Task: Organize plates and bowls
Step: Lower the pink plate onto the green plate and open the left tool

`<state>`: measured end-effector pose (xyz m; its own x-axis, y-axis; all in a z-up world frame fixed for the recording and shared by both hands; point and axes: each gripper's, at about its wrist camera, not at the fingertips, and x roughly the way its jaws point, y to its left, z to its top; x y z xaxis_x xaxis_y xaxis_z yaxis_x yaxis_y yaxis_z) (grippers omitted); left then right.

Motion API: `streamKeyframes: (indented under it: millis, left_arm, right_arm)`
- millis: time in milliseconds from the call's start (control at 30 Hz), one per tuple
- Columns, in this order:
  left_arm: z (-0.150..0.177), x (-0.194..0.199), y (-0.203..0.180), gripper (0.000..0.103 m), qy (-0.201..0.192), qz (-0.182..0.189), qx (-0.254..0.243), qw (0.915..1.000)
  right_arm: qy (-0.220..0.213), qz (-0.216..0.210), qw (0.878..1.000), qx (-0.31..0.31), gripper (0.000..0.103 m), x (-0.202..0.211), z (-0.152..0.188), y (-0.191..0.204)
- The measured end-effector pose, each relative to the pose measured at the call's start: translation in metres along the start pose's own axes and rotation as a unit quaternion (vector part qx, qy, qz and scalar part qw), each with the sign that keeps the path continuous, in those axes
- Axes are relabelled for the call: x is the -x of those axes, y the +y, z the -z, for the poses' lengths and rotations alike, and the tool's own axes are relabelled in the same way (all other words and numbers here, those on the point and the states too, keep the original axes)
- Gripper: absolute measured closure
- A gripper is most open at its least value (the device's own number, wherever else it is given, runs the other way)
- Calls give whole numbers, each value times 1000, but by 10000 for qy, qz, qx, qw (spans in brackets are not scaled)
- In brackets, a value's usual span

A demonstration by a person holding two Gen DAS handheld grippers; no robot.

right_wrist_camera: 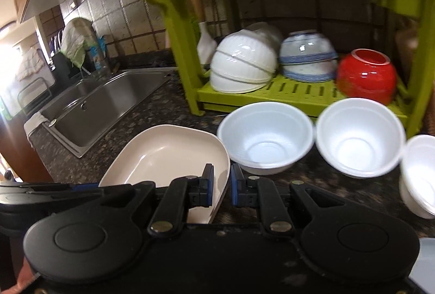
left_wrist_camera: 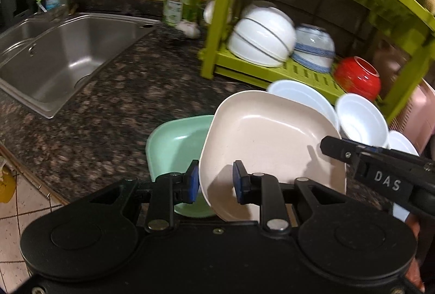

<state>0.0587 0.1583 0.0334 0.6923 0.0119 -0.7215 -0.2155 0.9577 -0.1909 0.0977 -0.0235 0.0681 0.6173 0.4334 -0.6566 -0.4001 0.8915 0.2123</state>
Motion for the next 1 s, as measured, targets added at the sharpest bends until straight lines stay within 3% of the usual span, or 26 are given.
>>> streamKeyframes:
  millis: [300,600,1000]
  left_arm:
    - [-2,-18,32,70,226,-110,294,9993]
    - [0,-30,43,70,533,99,270,9982]
    - [-2,-20,45,69,494,302,254,9980]
  right_arm:
    - [117,-45,9994,323,88,-41,-5,30]
    - [217,20,9992,323,88,-71,-9,36]
    - [206,114,9990,380,83,-83,-6,42]
